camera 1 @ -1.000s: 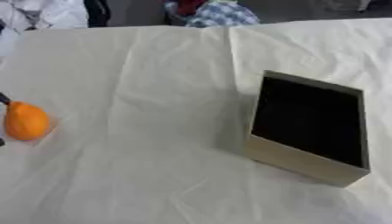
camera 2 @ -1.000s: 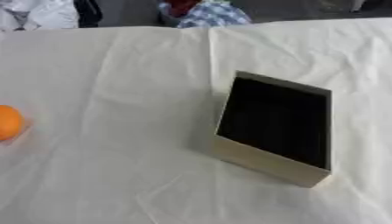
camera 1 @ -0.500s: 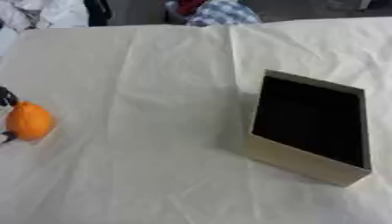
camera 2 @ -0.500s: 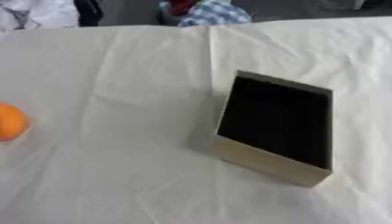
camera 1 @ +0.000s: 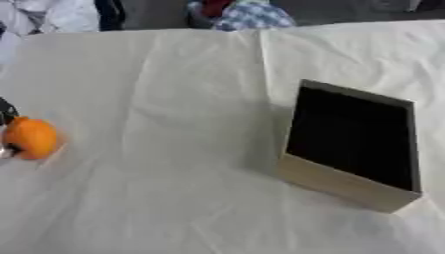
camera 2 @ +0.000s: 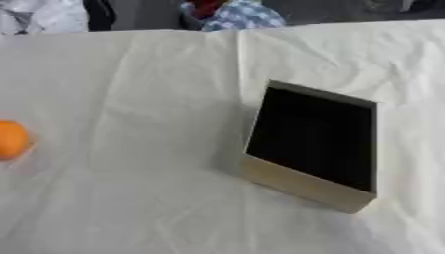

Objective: Pick up objects on the table and place them in the box.

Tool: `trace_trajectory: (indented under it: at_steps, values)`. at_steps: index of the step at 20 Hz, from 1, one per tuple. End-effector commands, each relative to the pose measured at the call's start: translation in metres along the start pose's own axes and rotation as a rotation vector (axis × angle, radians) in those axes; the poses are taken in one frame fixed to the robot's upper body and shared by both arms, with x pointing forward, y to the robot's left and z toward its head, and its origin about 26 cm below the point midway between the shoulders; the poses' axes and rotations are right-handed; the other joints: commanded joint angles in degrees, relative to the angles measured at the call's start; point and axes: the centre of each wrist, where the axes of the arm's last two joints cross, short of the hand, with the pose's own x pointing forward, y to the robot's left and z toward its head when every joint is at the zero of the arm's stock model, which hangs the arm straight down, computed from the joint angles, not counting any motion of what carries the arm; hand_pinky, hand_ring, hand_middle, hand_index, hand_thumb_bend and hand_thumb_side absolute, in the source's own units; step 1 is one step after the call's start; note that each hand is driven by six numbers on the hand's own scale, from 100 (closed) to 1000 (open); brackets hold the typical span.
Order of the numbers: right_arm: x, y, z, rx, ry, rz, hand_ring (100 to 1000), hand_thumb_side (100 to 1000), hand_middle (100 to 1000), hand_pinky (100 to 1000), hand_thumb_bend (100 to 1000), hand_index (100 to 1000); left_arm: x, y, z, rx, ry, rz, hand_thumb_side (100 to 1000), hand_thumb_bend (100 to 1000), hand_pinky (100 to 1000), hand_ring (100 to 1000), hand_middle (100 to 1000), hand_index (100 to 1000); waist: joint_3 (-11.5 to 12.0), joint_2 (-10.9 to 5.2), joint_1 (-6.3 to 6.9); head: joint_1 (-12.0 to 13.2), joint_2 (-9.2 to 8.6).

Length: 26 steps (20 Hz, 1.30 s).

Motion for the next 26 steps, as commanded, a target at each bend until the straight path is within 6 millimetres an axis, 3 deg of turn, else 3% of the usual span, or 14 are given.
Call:
trace_trajectory:
  at_steps: [1, 5, 11, 17, 20, 26]
  values:
    - [0.007, -0.003, -0.005, -0.002, -0.034, -0.004, 685, 809, 574, 584, 100, 775, -0.006, 0.013, 0.007, 0.031, 0.008, 0.018, 100, 188, 466, 593, 547, 586, 0.00, -0.79, 0.13, -0.30, -0.32]
    - [0.007, -0.003, -0.005, -0.001, -0.034, -0.002, 685, 808, 574, 585, 100, 775, -0.006, 0.022, 0.013, 0.056, -0.006, 0.060, 100, 166, 438, 575, 538, 572, 0.08, -0.92, 0.18, -0.34, -0.23]
    - [0.006, -0.004, -0.005, -0.003, -0.035, 0.004, 686, 807, 574, 586, 100, 775, 0.004, 0.054, 0.028, 0.168, -0.013, 0.034, 100, 179, 405, 557, 520, 550, 0.29, -1.23, 0.18, -0.35, -0.22]
    - [0.006, -0.004, -0.005, -0.002, -0.035, 0.009, 686, 807, 575, 587, 100, 775, 0.025, 0.090, 0.039, 0.297, -0.078, -0.004, 100, 165, 391, 547, 507, 536, 0.34, -1.49, 0.24, -0.46, 0.08]
    - [0.006, -0.004, -0.005, 0.002, -0.034, 0.007, 686, 807, 575, 587, 100, 776, 0.042, 0.106, 0.041, 0.340, -0.135, -0.029, 100, 163, 388, 543, 505, 533, 0.22, -1.67, 0.31, -0.44, 0.20]
    - [0.006, -0.003, -0.004, 0.010, -0.031, 0.002, 687, 806, 575, 587, 100, 776, 0.098, 0.141, 0.037, 0.416, -0.315, -0.088, 100, 152, 387, 538, 502, 528, 0.06, -2.11, 0.27, -0.03, 0.35]
